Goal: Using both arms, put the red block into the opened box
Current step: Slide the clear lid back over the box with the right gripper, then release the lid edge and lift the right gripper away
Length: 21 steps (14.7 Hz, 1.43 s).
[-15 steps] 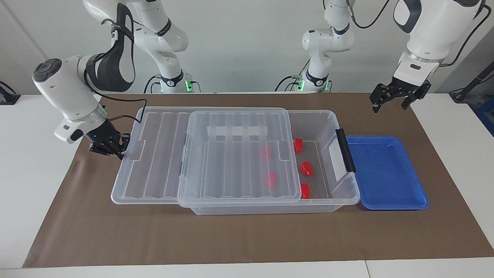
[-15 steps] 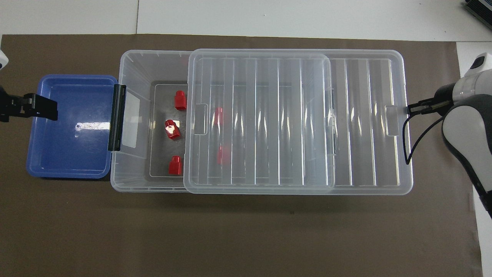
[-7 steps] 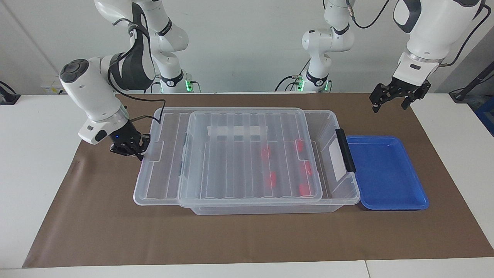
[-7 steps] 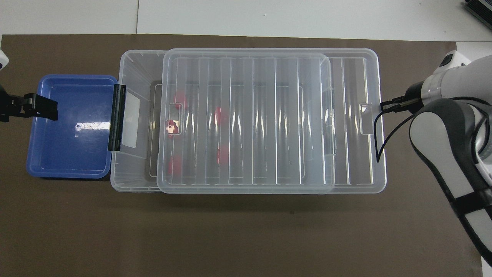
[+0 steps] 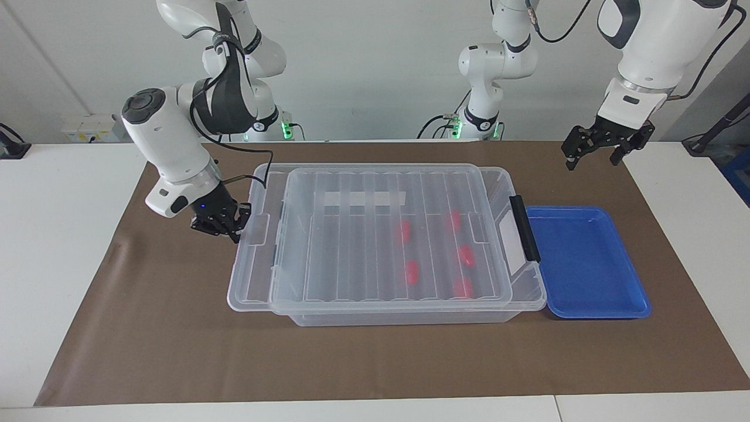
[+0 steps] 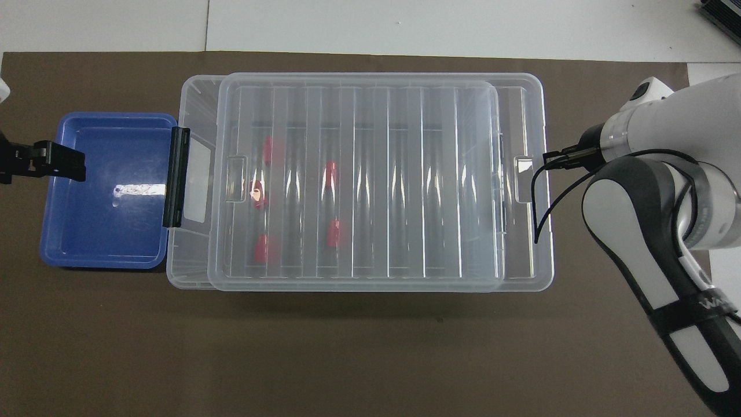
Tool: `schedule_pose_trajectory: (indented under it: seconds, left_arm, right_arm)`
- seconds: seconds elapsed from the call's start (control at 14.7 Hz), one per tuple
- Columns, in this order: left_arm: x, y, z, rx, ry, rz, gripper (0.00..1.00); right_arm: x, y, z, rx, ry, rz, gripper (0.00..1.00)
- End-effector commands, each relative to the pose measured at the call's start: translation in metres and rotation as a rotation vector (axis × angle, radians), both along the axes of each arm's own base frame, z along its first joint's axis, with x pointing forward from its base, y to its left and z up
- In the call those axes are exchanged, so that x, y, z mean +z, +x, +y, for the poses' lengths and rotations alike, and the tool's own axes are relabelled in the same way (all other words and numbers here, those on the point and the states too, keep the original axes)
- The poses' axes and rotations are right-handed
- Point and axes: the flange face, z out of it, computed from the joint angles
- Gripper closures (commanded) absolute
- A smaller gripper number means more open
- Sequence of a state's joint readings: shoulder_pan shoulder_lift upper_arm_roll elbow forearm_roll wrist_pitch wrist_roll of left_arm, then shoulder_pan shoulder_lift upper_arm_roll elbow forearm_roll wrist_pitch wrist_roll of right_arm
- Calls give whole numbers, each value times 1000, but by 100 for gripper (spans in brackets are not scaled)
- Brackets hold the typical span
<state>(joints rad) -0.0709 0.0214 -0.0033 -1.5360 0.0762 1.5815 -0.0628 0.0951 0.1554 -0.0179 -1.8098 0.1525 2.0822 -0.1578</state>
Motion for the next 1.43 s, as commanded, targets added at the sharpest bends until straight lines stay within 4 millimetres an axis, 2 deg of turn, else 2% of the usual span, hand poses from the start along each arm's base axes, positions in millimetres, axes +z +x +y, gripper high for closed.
schedule_pose_trajectory:
  seconds: [0.0, 0.48, 1.36]
  left_arm:
    - [3, -7, 3, 1, -13, -16, 0]
    - [2, -6, 2, -6, -13, -19, 0]
    - [2, -6, 2, -3, -13, -21, 0]
  right_arm:
    - [-3, -1, 11, -12, 30, -5, 100]
    - [-2, -3, 33, -9, 85, 1, 100]
    - [-4, -7, 37, -23, 137, 14, 100]
